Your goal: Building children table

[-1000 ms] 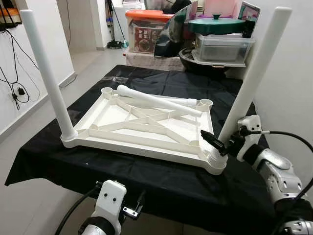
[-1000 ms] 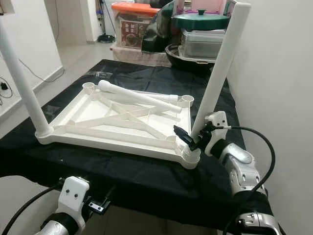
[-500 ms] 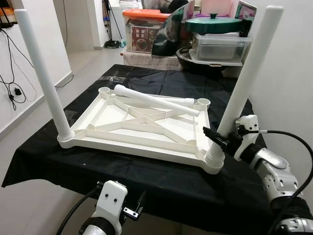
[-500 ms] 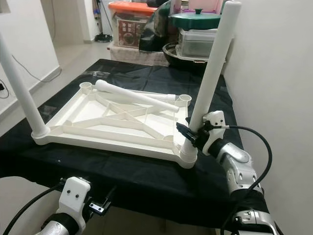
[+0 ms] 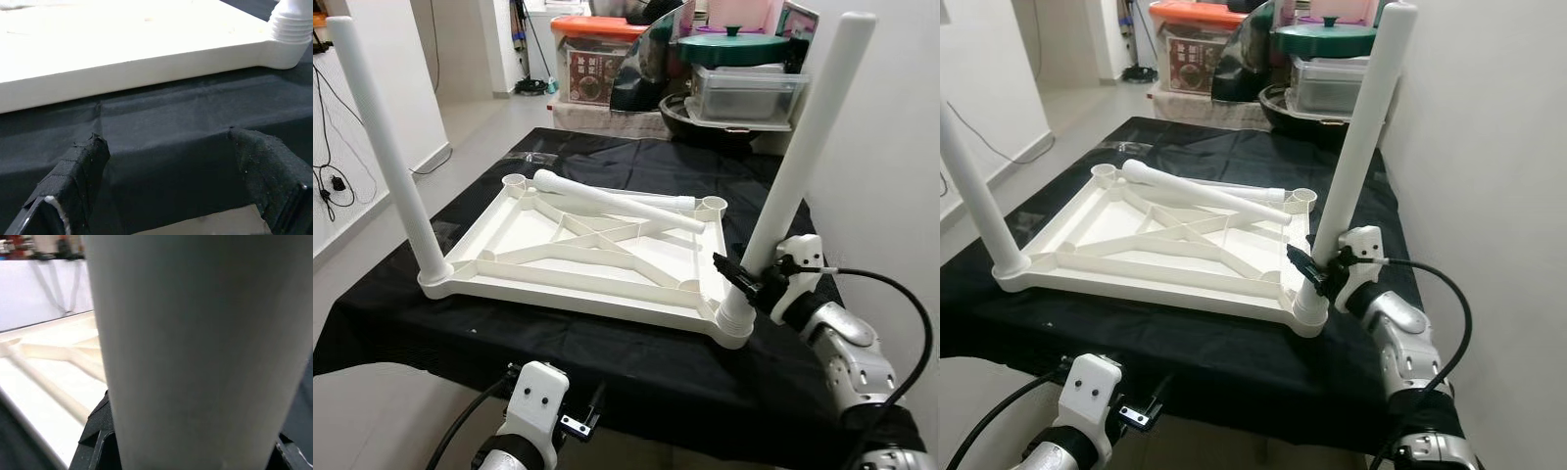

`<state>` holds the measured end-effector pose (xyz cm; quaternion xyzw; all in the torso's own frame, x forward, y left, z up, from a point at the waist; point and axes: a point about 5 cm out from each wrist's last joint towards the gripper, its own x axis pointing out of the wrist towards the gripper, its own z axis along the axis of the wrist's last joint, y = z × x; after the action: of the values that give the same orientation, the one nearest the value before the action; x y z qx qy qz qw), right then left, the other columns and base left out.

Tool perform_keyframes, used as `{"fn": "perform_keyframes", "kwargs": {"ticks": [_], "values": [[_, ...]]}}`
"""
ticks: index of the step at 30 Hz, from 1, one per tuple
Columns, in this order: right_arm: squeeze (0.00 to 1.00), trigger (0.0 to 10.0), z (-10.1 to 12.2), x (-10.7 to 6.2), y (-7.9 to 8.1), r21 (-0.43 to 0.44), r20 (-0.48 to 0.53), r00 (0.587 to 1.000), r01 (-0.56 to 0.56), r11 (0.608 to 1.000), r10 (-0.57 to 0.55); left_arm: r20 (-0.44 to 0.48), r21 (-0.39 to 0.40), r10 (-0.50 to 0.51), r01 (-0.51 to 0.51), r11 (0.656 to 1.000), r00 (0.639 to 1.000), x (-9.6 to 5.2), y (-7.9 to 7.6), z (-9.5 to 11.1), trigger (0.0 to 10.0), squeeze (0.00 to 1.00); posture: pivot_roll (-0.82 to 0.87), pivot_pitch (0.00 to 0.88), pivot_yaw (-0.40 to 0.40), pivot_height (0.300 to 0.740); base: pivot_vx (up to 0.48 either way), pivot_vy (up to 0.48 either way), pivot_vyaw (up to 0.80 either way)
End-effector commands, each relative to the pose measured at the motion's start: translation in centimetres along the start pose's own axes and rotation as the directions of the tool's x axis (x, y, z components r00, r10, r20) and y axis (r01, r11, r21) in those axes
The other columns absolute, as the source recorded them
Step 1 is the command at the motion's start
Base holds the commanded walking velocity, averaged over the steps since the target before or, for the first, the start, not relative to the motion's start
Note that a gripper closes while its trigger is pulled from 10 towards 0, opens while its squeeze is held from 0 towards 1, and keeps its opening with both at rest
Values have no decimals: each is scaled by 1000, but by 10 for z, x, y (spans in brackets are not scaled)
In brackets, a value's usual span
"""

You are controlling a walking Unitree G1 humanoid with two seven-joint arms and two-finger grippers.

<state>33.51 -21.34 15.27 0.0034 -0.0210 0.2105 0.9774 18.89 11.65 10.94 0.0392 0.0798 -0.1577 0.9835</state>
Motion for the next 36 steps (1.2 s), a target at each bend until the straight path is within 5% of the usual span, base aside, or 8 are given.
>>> {"fn": "perform_keyframes", "kwargs": {"ticks": [1, 7, 20, 27, 28, 29, 35, 36], "values": [[0, 0, -25, 0, 6, 11, -119, 987, 107, 994, -104, 1, 18, -2, 2, 1000, 1000, 0, 1, 1, 10000, 0, 84, 0, -60, 740, 0, 0, 0], [0, 0, -30, 9, 11, 14, -159, 923, 357, 934, -350, 9, 25, -4, 3, 1000, 1000, 3, 2, 3, 10000, 0, 85, 0, -59, 740, 0, 0, 0], [0, 0, -12, 47, 79, 160, -193, 591, 807, 569, -783, 32, 43, -3, 2, 999, 999, 8, 3, 7, 10000, 0, 103, 0, -67, 740, 0, 0, 0], [0, 0, -8, 55, 104, 203, -234, 585, 810, 549, -776, 30, 44, -5, 4, 999, 1000, 8, 1, 6, 10000, 0, 104, 0, -70, 740, 0, 0, 0], [0, 2941, -7, 57, 108, 214, -237, 597, 802, 558, -766, 28, 45, -8, 7, 999, 1000, 8, 0, 6, 10000, 0, 105, 0, -71, 740, 0, 0, 0], [0, 8784, -6, 58, 111, 221, -237, 610, 792, 570, -756, 27, 46, -11, 10, 999, 1000, 8, 0, 6, 10000, 0, 104, 0, -70, 740, 0, 0, 0], [0, 10000, -9, 62, 116, 215, -242, 691, 723, 657, -681, 20, 49, -19, 18, 999, 1000, 7, -1, 4, 10000, 0, 100, 0, -65, 740, 0, 0, 0], [329, 10000, -10, 61, 116, 198, -238, 696, 718, 667, -678, 18, 49, -21, 20, 999, 1000, 7, -1, 4, 10000, 0, 100, 0, -65, 740, 0, 0, 0]]}}
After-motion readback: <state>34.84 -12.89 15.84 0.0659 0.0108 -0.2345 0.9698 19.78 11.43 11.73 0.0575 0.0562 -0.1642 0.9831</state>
